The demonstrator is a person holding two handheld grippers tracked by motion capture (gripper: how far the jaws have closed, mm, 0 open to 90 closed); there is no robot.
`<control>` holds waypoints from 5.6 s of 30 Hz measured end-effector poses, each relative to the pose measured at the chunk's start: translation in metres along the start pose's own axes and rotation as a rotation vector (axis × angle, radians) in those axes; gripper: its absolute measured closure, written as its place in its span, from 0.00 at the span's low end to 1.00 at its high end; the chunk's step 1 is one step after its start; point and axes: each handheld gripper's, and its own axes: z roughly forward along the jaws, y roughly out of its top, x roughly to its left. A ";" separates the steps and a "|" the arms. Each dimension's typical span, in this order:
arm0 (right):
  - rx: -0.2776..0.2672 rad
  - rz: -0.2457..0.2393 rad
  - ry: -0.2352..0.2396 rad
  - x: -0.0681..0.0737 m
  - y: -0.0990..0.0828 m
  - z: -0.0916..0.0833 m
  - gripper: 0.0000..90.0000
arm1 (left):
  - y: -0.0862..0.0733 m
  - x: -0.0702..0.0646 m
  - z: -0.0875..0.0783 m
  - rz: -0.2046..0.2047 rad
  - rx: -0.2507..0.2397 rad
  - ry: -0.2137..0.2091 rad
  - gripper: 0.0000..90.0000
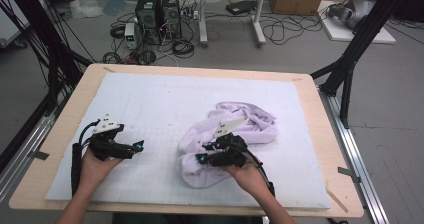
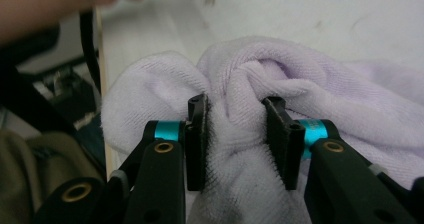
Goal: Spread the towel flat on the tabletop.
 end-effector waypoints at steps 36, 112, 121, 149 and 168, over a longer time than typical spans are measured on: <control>0.112 -0.021 -0.269 -0.053 -0.070 -0.016 0.71 | 0.044 -0.090 0.127 0.258 0.159 -0.277 0.78; -0.010 -0.049 -0.069 -0.032 -0.051 -0.046 0.93 | 0.036 -0.038 0.021 0.209 0.128 -0.153 0.95; 0.020 -0.058 0.002 -0.003 -0.066 -0.039 0.93 | 0.001 -0.044 -0.006 0.224 0.164 -0.198 0.94; 0.116 -0.030 0.028 -0.033 -0.070 -0.016 0.95 | 0.004 -0.038 0.037 0.231 0.237 -0.239 0.97; -0.012 -0.043 -0.126 -0.045 -0.047 -0.055 0.66 | 0.022 -0.008 0.024 0.121 0.114 -0.168 0.60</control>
